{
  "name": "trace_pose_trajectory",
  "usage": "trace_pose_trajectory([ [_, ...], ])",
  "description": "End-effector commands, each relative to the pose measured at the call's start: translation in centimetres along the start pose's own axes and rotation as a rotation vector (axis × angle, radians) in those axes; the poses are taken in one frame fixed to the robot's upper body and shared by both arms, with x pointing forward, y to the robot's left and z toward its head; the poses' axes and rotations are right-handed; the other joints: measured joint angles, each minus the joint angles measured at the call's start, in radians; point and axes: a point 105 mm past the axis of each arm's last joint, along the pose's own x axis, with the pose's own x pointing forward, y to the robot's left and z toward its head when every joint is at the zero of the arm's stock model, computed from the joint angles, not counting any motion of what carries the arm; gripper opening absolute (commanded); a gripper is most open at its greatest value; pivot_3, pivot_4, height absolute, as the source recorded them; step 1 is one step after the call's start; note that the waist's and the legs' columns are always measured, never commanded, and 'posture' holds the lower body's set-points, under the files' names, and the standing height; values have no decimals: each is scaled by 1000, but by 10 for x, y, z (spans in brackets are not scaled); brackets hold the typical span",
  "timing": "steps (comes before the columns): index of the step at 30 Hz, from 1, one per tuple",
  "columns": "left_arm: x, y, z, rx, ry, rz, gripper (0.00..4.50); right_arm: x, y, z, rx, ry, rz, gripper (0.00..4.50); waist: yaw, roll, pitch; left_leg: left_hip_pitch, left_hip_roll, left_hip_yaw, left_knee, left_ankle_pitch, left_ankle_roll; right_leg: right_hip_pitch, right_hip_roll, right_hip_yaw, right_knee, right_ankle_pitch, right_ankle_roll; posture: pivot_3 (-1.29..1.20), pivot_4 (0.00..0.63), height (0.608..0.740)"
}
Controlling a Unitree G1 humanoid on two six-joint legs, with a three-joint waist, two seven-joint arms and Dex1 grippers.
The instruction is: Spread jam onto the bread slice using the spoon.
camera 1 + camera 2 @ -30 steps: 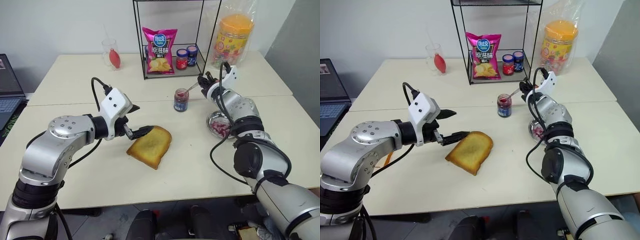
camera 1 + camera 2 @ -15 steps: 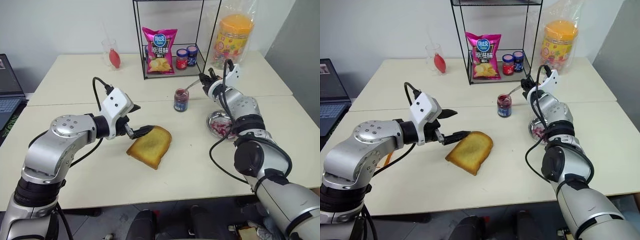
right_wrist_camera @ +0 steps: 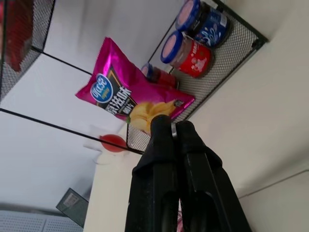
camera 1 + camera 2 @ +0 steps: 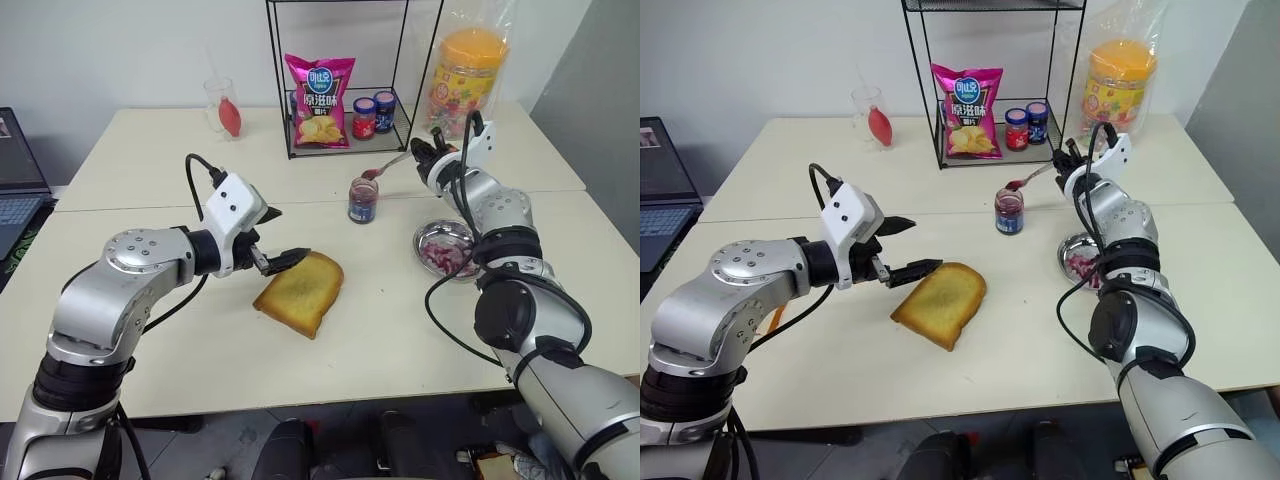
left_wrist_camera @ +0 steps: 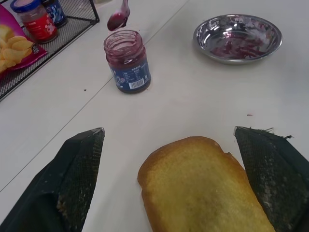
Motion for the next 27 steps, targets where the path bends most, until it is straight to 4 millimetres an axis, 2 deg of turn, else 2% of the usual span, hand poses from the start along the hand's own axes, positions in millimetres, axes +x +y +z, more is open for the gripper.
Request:
trace_pose_trajectory([
  [1, -3, 5, 13, 12, -57, 32, 4500, -6, 24, 12, 32, -24, 94, 26, 0, 0, 0, 0, 0, 0, 0, 0, 0, 0, 0, 0, 0, 0, 0, 0, 150, 740],
  [4, -3, 3, 15, -7, -79, 28, 4500, -11, 38, 10, 33, -4, 143, 26, 0, 0, 0, 0, 0, 0, 0, 0, 0, 0, 0, 0, 0, 0, 0, 0, 150, 740],
  [7, -9, 2, 8, -9, -60, 34, 4500, -20, 55, 3, 40, 29, 201, 26, 0, 0, 0, 0, 1, 0, 0, 0, 0, -1, 0, 0, 0, 0, 0, 0, 150, 740],
  [14, -32, -2, -17, -14, 0, 37, 4500, -49, 80, -38, 54, 168, 317, 26, -1, 0, 0, -1, 3, -1, -1, 0, 0, -2, -2, -1, 1, -1, -1, 0, 150, 740],
  [16, -43, -6, -35, -6, 44, 44, 4500, -58, 85, -56, 18, 220, 350, 26, -1, 1, 0, -1, 3, -1, -1, 0, 0, -3, -2, -1, 1, -1, -2, 0, 150, 740],
  [20, -60, -21, -55, -59, 65, 36, 4500, -74, 83, -89, -63, 317, 376, 26, -2, 1, 0, -1, 3, 1, -2, 0, 0, -4, -2, 0, 1, -2, -4, 0, 150, 740],
  [24, -72, -23, -66, -84, 61, 90, 4500, -83, 78, -109, -119, 359, 381, 26, 0, 1, 0, -2, 5, 1, -2, 0, 0, -5, -2, 0, 1, -3, -5, 0, 150, 740],
  [27, -83, -29, -84, -98, 104, 105, 4500, -87, 72, -127, -182, 392, 385, 26, -1, 1, 0, -1, 5, 2, -1, 0, 0, -4, -1, 0, 1, -4, -4, 0, 150, 740],
])
